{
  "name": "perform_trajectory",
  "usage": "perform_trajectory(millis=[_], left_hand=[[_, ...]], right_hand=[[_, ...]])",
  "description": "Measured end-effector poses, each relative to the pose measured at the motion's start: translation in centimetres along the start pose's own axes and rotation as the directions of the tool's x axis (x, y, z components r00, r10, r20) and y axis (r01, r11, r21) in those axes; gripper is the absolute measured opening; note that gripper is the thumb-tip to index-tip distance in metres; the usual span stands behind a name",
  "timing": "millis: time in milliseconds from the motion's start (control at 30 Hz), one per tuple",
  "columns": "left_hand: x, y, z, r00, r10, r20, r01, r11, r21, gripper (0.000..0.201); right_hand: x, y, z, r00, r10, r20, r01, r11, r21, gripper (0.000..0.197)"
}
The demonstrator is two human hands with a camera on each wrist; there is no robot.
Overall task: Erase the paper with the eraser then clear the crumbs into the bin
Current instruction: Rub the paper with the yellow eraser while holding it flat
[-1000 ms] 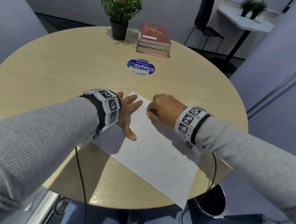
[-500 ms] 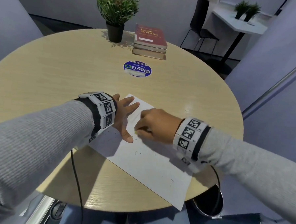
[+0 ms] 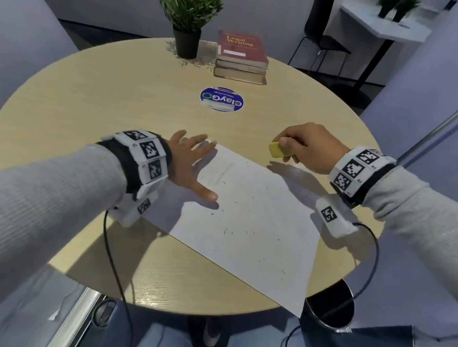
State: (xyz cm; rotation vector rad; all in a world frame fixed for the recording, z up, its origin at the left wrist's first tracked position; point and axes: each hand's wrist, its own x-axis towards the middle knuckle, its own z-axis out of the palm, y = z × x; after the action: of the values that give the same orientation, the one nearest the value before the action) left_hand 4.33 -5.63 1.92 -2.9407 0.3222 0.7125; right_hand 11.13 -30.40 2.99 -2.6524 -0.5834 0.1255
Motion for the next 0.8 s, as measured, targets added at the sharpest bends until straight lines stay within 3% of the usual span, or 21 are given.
perform_trajectory(millis=[133, 333, 433, 500, 567, 633, 733, 800], left_hand=[[-0.1, -0.5, -0.5, 0.999, 0.020, 0.030, -0.021, 0.999, 0.043, 0.143], [2.1, 0.6, 0.5, 0.997, 0.078, -0.025, -0.078, 0.997, 0.014, 0.147], [2.6, 2.2, 1.2, 0.994, 0.106, 0.001, -0.106, 0.994, 0.021, 0.140], [2.6, 3.3, 1.5, 0.992, 0.124, 0.020, -0.126, 0.989, 0.082, 0.135], [2.7, 3.8, 1.7, 0.993, 0.113, 0.020, -0.115, 0.986, 0.122, 0.136], [2.7, 3.9, 1.6, 0.995, 0.097, 0.013, -0.098, 0.987, 0.131, 0.137], [2.6, 3.9, 1.5, 0.997, 0.065, 0.037, -0.070, 0.989, 0.131, 0.138], [2.5, 4.0, 1.5, 0.997, 0.053, 0.053, -0.059, 0.990, 0.124, 0.139]], right_hand=[[-0.5, 1.1, -0.3, 0.998, 0.053, 0.043, -0.054, 0.998, 0.024, 0.010], [-0.2, -0.6, 0.3, 0.997, -0.008, 0.071, 0.010, 0.999, -0.039, 0.012], [-1.9, -3.1, 2.2, 0.978, -0.147, 0.144, 0.161, 0.983, -0.085, 0.015], [-3.8, -4.7, 4.0, 0.924, -0.281, 0.260, 0.332, 0.926, -0.181, 0.017], [-5.1, -5.9, 5.5, 0.873, -0.299, 0.384, 0.418, 0.865, -0.278, 0.020], [-4.0, -5.3, 5.5, 0.896, -0.242, 0.371, 0.372, 0.866, -0.334, 0.020], [-0.5, -2.4, 3.5, 0.973, -0.074, 0.220, 0.148, 0.927, -0.345, 0.018], [-0.2, -2.3, 3.4, 0.971, -0.079, 0.225, 0.155, 0.927, -0.341, 0.018]])
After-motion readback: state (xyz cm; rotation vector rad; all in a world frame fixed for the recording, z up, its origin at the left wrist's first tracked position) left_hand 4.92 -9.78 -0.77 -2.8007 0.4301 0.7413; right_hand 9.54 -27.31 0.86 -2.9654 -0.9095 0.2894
